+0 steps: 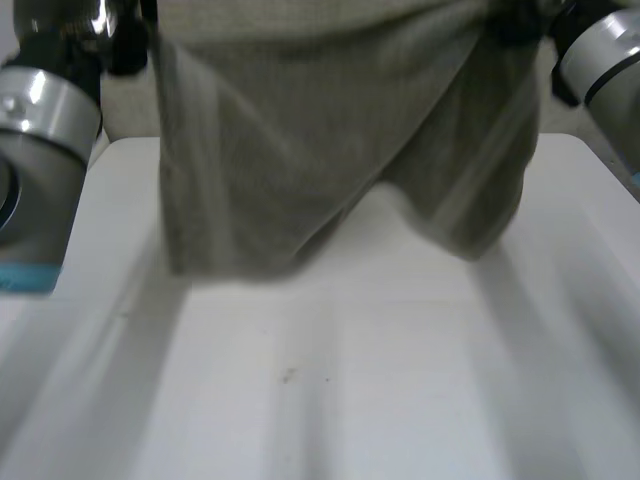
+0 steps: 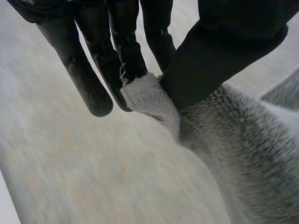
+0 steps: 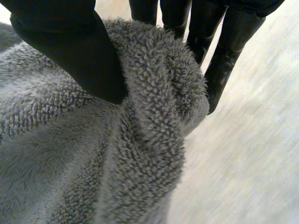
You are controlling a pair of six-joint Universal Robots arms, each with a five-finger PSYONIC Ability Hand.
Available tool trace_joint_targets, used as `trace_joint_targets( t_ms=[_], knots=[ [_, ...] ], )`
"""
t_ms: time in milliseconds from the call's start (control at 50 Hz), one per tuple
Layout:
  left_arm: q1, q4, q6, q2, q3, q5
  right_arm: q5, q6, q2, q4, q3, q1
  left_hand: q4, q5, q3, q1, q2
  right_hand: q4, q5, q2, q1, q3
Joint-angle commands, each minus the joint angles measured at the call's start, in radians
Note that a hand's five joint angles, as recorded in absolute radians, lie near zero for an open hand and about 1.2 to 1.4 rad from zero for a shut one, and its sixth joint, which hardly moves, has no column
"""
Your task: Fold the towel.
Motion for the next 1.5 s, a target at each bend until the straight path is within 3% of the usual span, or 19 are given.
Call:
trace_joint_targets(
  t_ms=[20, 140, 240, 320, 340, 360, 380, 400, 500, 620, 740, 860, 980, 1080, 1180, 1280, 1500],
  knots=[
    [-0.001, 0.174, 0.001, -0.088, 0.101, -0.033, 0.034, -0.043, -0.2, -0.271, 0.364, 0.013, 0.178, 0.196, 0.182, 0.222, 0.179, 0.209, 0.251, 0.229, 0.421, 0.212],
    [0.014, 0.193, 0.004, -0.085, -0.06, -0.023, 0.034, -0.2, -0.251, -0.208, 0.558, 0.02, 0.178, 0.196, 0.182, 0.222, 0.179, 0.209, 0.251, 0.229, 0.421, 0.212],
    [0.021, 0.19, 0.007, -0.071, -0.227, -0.008, 0.029, -0.489, -0.238, 0.065, 0.809, 0.032, 0.178, 0.196, 0.182, 0.222, 0.179, 0.209, 0.251, 0.229, 0.421, 0.212],
    [0.028, 0.165, 0.018, -0.047, -0.372, 0.033, 0.021, -0.569, -0.19, 0.157, 0.876, 0.062, 0.178, 0.196, 0.182, 0.222, 0.179, 0.209, 0.251, 0.229, 0.421, 0.212],
    [0.028, 0.153, 0.024, -0.047, -0.403, 0.046, 0.018, -0.569, -0.168, 0.157, 0.889, 0.072, 0.178, 0.196, 0.182, 0.222, 0.179, -0.194, -0.152, -0.174, 0.018, -0.191],
    [0.028, 0.153, 0.024, -0.047, -0.403, 0.046, 0.018, -0.569, -0.168, 0.157, 0.889, 0.072, 0.178, 0.196, 0.182, 0.222, 0.179, -0.198, -0.156, -0.178, 0.014, -0.195],
    [0.027, 0.139, 0.03, -0.045, -0.426, 0.052, 0.017, -0.565, -0.16, 0.153, 0.898, 0.069, 0.178, 0.196, 0.182, 0.222, 0.179, -0.622, -0.581, -0.602, -0.41, -0.619],
    [0.027, 0.139, 0.03, -0.045, -0.427, 0.052, 0.015, -0.56, -0.159, 0.148, 0.9, 0.066, 0.178, 0.196, 0.182, 0.222, 0.179, -0.821, -0.78, -0.801, -0.609, -0.818],
    [0.028, 0.096, 0.038, -0.042, -0.454, 0.047, 0.011, -0.472, -0.166, 0.144, 0.878, 0.002, 0.178, 0.196, 0.182, 0.222, 0.179, -0.923, -0.881, -0.903, -0.711, -0.92],
    [0.031, 0.064, 0.035, -0.013, -0.459, 0.043, -0.038, -0.315, -0.215, 0.142, 0.868, -0.089, 0.178, 0.196, 0.182, 0.222, 0.179, -0.911, -0.87, -0.891, -0.699, -0.908],
    [0.031, 0.044, 0.026, 0.025, -0.474, 0.037, -0.163, -0.227, -0.24, 0.156, 0.858, -0.168, 0.178, 0.196, 0.182, 0.222, 0.179, -0.888, -0.846, -0.868, -0.676, -0.885],
    [0.03, 0.039, 0.026, 0.05, -0.491, 0.04, -0.196, -0.331, -0.235, 0.237, 0.835, -0.21, 0.178, 0.196, 0.182, 0.222, 0.179, -0.821, -0.779, -0.8, -0.609, -0.817],
    [0.028, 0.03, 0.027, 0.054, -0.505, 0.04, -0.172, -0.514, -0.231, 0.376, 0.854, -0.215, 0.178, 0.196, 0.182, 0.222, 0.179, -0.788, -0.747, -0.768, -0.576, -0.785],
    [0.033, 0.026, 0.027, 0.051, -0.506, 0.038, -0.173, -0.569, -0.244, 0.42, 0.909, -0.232, 0.178, 0.196, 0.182, 0.222, 0.179, -0.747, -0.706, -0.727, -0.535, -0.744],
    [0.053, 0.024, 0.029, 0.045, -0.505, 0.04, -0.186, -0.572, -0.307, 0.417, 0.993, -0.266, 0.178, 0.196, 0.182, 0.222, 0.179, -0.58, -0.538, -0.56, -0.368, -0.577],
    [0.059, 0.023, 0.029, 0.038, -0.494, 0.04, -0.209, -0.589, -0.364, 0.412, 1.098, -0.289, 0.178, 0.196, 0.182, 0.222, 0.179, -0.58, -0.538, -0.56, -0.368, -0.576],
    [0.059, 0.02, 0.027, 0.025, -0.496, 0.04, -0.267, -0.646, -0.386, 0.173, 1.282, -0.421, 0.178, 0.196, 0.182, 0.222, 0.179, -0.512, -0.471, -0.492, -0.3, -0.509]
  ],
)
